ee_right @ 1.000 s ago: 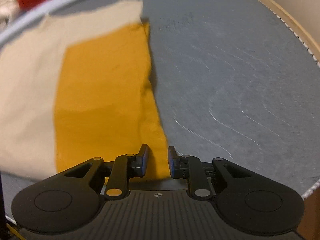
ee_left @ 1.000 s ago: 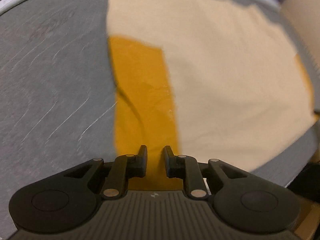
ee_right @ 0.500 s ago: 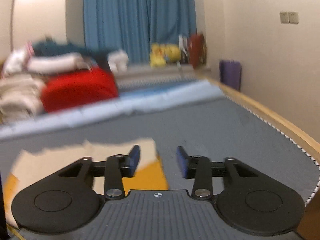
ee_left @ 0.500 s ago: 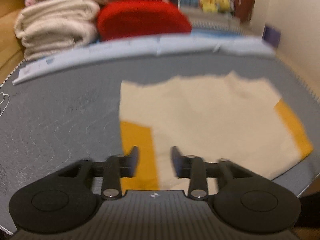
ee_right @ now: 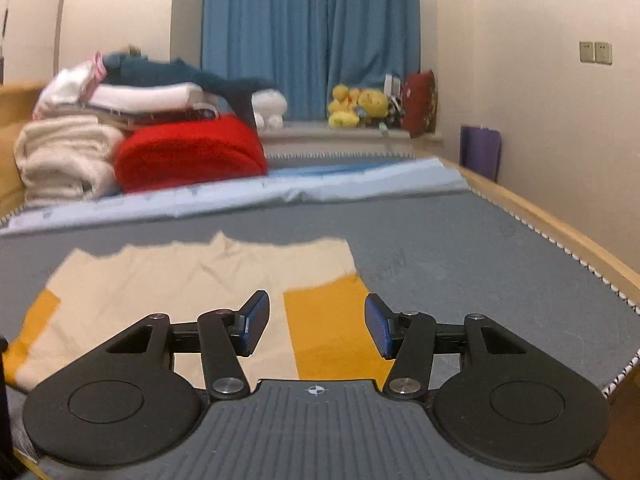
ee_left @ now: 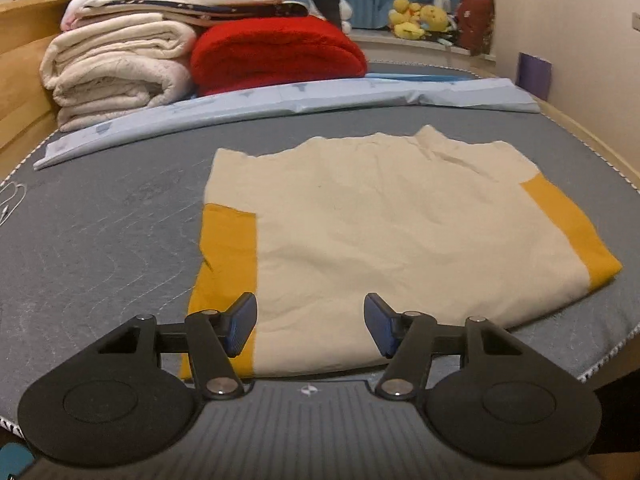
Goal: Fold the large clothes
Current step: 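Open both tools and lift them away from the folded jacket, then move the left tool to the yellow panel edge and close on it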
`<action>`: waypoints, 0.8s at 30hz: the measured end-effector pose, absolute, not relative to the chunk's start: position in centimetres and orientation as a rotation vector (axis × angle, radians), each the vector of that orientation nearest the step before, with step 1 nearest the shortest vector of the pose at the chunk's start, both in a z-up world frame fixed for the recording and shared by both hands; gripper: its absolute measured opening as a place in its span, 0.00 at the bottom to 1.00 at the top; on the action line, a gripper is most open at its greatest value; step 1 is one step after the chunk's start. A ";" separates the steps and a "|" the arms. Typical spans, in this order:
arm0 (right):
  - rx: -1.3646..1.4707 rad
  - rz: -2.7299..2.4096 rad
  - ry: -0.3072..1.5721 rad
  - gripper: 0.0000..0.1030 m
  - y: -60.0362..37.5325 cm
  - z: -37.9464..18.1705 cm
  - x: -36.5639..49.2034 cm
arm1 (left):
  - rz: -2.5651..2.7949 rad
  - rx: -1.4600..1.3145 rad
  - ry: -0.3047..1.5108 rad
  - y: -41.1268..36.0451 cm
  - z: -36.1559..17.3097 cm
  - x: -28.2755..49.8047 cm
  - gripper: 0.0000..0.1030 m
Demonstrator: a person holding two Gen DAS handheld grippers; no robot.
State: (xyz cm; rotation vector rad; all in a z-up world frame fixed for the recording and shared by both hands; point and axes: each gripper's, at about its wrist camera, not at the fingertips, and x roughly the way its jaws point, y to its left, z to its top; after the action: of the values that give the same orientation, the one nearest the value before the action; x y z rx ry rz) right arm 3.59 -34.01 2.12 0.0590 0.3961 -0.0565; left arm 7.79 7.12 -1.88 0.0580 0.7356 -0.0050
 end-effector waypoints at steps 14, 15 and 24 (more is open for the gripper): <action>0.135 -0.054 0.459 0.53 -33.4 1.2 6.2 | -0.027 -0.234 0.863 10.9 -2.5 9.3 0.04; 0.135 -0.050 0.458 0.53 -33.2 1.2 6.3 | -0.013 -0.273 0.889 11.5 -3.1 9.5 0.05; 0.095 -0.009 0.452 0.53 -31.8 1.2 7.0 | 0.174 -0.751 1.068 16.8 -9.7 10.7 0.62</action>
State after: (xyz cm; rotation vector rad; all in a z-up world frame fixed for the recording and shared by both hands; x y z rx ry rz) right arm 7.02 -31.78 1.23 0.0947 0.4519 -0.0094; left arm 10.73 16.75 -9.66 -0.7508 1.0680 0.1743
